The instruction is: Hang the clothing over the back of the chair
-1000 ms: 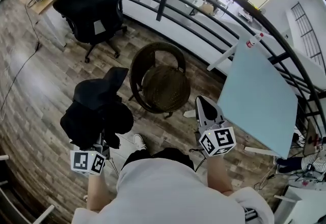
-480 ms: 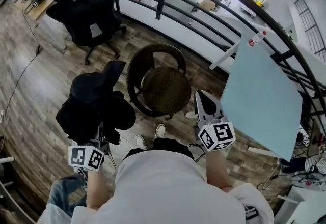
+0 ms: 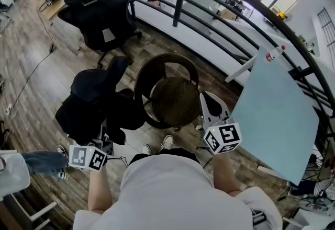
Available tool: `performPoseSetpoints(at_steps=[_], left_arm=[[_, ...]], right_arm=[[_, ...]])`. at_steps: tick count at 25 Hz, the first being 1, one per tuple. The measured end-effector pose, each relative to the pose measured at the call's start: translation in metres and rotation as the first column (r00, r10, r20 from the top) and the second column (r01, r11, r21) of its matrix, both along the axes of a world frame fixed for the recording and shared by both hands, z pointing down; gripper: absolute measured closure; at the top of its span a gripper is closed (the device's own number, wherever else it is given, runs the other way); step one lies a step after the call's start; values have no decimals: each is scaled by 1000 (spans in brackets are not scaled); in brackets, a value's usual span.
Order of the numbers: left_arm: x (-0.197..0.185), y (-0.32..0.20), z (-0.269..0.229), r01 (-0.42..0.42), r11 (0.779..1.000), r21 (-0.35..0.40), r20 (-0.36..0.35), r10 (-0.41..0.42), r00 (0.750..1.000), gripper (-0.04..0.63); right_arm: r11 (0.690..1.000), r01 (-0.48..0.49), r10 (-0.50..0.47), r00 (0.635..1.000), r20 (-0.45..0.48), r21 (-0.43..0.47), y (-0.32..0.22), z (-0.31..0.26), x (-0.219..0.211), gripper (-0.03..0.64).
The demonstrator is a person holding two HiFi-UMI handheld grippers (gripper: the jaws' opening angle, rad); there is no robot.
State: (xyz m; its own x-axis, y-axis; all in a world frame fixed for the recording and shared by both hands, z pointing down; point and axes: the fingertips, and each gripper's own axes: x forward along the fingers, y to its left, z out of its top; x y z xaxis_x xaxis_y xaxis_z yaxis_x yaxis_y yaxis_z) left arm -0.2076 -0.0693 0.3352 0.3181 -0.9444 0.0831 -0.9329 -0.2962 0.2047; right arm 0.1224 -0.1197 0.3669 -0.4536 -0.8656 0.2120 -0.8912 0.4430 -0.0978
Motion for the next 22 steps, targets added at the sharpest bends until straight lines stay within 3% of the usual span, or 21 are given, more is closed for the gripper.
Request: performPoseSetpoints(at_steps=[12, 22], left_arm=[[4, -99, 34, 31, 999, -29, 65, -29, 997, 472], [-34, -179, 82, 94, 994, -64, 76, -89, 993, 472]], right_arm=[[995, 45, -42, 999, 28, -90, -21, 38, 17, 598], [983, 97, -98, 995, 2, -157, -37, 79, 6, 598]])
